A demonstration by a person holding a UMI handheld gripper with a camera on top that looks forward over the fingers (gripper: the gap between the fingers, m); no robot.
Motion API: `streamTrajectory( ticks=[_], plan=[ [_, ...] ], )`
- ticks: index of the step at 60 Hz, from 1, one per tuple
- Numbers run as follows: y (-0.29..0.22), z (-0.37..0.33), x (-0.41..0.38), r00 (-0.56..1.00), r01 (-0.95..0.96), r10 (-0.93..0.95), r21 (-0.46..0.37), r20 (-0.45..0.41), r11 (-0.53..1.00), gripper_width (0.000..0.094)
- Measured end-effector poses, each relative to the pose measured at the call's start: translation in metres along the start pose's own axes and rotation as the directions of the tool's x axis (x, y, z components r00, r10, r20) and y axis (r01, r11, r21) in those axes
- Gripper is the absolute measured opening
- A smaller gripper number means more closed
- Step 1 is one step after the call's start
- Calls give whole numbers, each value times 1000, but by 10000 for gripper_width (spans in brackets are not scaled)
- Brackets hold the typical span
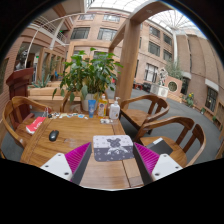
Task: Arrange mouse
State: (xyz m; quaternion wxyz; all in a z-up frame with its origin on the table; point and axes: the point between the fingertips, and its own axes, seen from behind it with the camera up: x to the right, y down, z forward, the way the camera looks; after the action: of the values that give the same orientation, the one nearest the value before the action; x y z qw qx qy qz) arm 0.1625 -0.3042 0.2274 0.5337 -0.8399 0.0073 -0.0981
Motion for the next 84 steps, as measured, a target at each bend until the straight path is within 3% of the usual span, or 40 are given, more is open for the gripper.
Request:
streamTrajectory(
  ticks=[13,20,27,40,52,62,68,74,84],
  plan=[
    [69,39,-19,1000,26,-25,-126,9,992,847],
    [117,54,-67,996,64,-47,-222,80,973,845],
    [142,71,-133,984,100,-56,-266,167,959,849],
    [129,131,-272,957,55,22,-257,289,965,851],
    [102,215,-347,962,56,11,-238,273,970,822],
    [82,266,-378,967,47,11,-222,255,974,703],
    [75,279,-388,971,16,43,-243,235,970,485],
    [73,283,-388,977,2,50,-248,205,969,439],
    [71,284,-393,973,3,54,-245,226,970,347]
  ],
)
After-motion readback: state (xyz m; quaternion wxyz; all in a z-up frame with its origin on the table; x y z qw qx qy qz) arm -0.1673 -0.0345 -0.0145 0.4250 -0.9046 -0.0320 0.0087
